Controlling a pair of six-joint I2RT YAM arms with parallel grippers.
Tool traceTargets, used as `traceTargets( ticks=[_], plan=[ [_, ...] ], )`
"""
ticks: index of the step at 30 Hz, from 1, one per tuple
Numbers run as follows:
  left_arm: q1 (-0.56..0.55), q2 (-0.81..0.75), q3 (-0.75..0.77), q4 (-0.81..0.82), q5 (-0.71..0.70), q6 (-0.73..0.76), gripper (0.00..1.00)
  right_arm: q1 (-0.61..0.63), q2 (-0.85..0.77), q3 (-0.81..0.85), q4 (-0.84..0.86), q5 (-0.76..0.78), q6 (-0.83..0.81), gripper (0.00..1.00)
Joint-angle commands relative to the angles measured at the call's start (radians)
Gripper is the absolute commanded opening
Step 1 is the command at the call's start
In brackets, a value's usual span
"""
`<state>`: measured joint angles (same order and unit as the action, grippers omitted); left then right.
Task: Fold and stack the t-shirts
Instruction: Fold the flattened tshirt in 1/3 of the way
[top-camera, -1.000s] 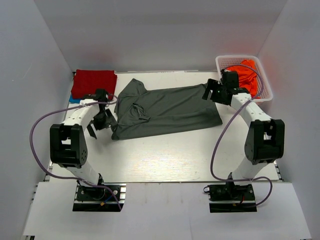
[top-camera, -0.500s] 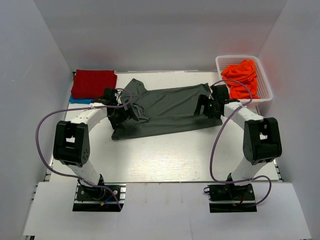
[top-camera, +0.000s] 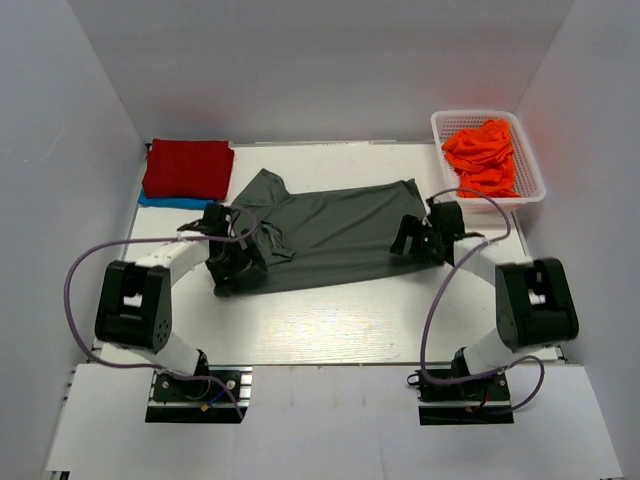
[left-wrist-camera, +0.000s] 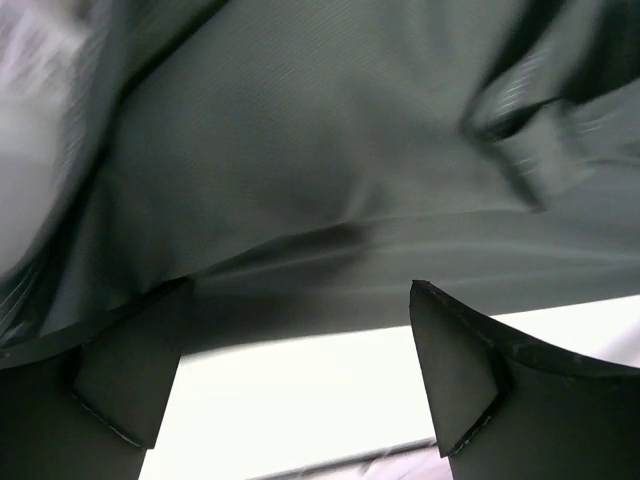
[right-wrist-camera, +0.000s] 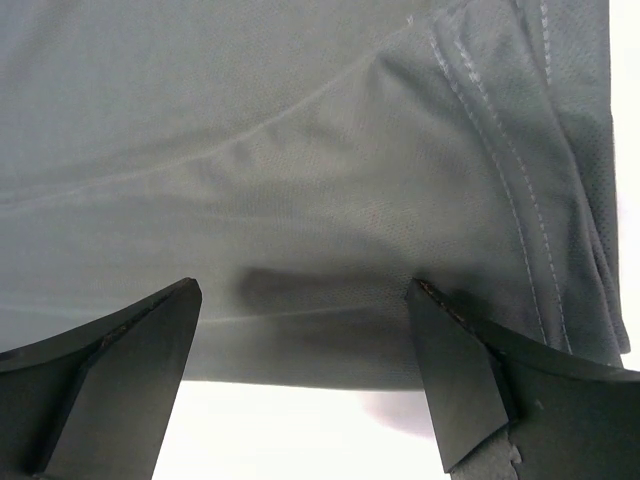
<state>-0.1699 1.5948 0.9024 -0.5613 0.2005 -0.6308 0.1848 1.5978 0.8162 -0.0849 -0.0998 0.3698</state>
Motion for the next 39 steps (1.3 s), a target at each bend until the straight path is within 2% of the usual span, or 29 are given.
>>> traceTargets(
  ticks=[1,6,7,10,13,20,23,27,32,35,39],
  plan=[
    [-0.003,-0.103,-0.103,-0.176,-0.098,-0.015,1.0,0.019,-0.082,-0.179,-0.133,-0.008,0.029,0.9],
    [-0.003,-0.295,-0.132,-0.347,-0.127,-0.035,1.0,0.077,-0.304,-0.241,-0.257,0.0,0.032,0.9],
    [-0.003,-0.347,-0.103,-0.357,-0.113,-0.023,1.0,0.087,-0.393,-0.227,-0.272,0.002,0.021,0.9],
    [-0.013,-0.381,-0.001,-0.344,-0.047,0.022,1.0,0.12,-0.427,-0.154,-0.355,0.017,-0.003,0.9],
    [-0.043,-0.342,0.091,-0.307,0.026,0.022,1.0,0.139,-0.421,-0.075,-0.384,0.026,-0.012,0.9],
    [-0.124,-0.073,0.242,-0.174,0.023,0.059,1.0,0.143,-0.397,0.003,-0.297,0.095,0.046,0.9],
    [-0.149,0.055,0.308,-0.163,0.023,0.094,1.0,0.14,-0.38,0.014,-0.286,0.144,0.058,0.9],
    [-0.171,0.154,0.406,-0.153,-0.012,0.129,1.0,0.142,-0.345,0.029,-0.3,0.163,0.061,0.9],
    [-0.2,0.235,0.429,-0.163,-0.021,0.129,1.0,0.136,-0.305,0.029,-0.312,0.17,0.075,0.9],
    [-0.23,0.246,0.409,-0.163,-0.045,0.129,1.0,0.136,-0.299,0.035,-0.344,0.242,0.092,0.9],
    [-0.249,0.255,0.4,-0.175,-0.076,0.138,1.0,0.136,-0.315,0.031,-0.346,0.258,0.092,0.9]
  ],
)
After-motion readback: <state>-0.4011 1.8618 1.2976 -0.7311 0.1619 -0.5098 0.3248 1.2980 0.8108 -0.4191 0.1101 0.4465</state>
